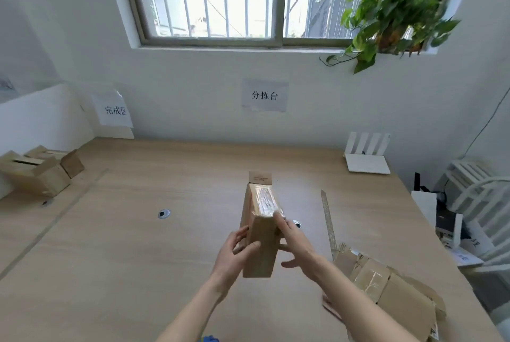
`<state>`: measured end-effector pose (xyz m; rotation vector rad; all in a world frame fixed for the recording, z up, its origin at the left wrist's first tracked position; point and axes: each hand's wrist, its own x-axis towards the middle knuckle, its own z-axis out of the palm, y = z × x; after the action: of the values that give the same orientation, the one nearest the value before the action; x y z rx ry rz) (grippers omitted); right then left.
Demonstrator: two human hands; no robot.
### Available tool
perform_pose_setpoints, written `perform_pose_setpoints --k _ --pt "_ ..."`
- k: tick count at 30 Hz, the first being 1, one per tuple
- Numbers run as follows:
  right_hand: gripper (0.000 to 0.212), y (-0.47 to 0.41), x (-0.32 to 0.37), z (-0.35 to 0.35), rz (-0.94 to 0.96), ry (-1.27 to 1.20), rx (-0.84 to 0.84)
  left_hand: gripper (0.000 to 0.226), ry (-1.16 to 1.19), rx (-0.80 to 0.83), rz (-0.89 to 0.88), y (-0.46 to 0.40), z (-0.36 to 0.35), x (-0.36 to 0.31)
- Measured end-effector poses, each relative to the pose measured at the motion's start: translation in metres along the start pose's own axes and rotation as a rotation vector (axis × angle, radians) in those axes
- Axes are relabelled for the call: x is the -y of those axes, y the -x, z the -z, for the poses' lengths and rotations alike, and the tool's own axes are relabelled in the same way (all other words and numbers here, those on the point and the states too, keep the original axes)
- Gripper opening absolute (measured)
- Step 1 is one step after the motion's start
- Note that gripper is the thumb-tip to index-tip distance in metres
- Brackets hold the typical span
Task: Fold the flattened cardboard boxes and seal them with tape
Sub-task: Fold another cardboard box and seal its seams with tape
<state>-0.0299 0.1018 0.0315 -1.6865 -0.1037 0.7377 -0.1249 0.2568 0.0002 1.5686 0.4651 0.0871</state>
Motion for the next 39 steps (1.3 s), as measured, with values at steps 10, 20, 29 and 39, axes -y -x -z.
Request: perform_pose_setpoints --k 10,20,29,39 --pt "0.039 0.052 0.105 0.003 0.38 0.038 0.015 0.082 0.091 -0.143 -0.206 0.017 0.022 -0.116" --pt "0.056 0.083 0.16 -0.025 0.666 0.119 0.131 0.102 0.077 -0.179 -0.326 0.037 0.078 -0.158" --pt "0.043 0.091 0.186 -0.098 0.711 0.322 0.052 0.11 0.072 -0.35 -0.349 0.06 0.168 -0.167" --pt "0.062 0.073 0.198 -0.214 0.733 0.312 -0.036 0.103 -0.137 -0.475 -0.331 0.087 0.289 -0.159"
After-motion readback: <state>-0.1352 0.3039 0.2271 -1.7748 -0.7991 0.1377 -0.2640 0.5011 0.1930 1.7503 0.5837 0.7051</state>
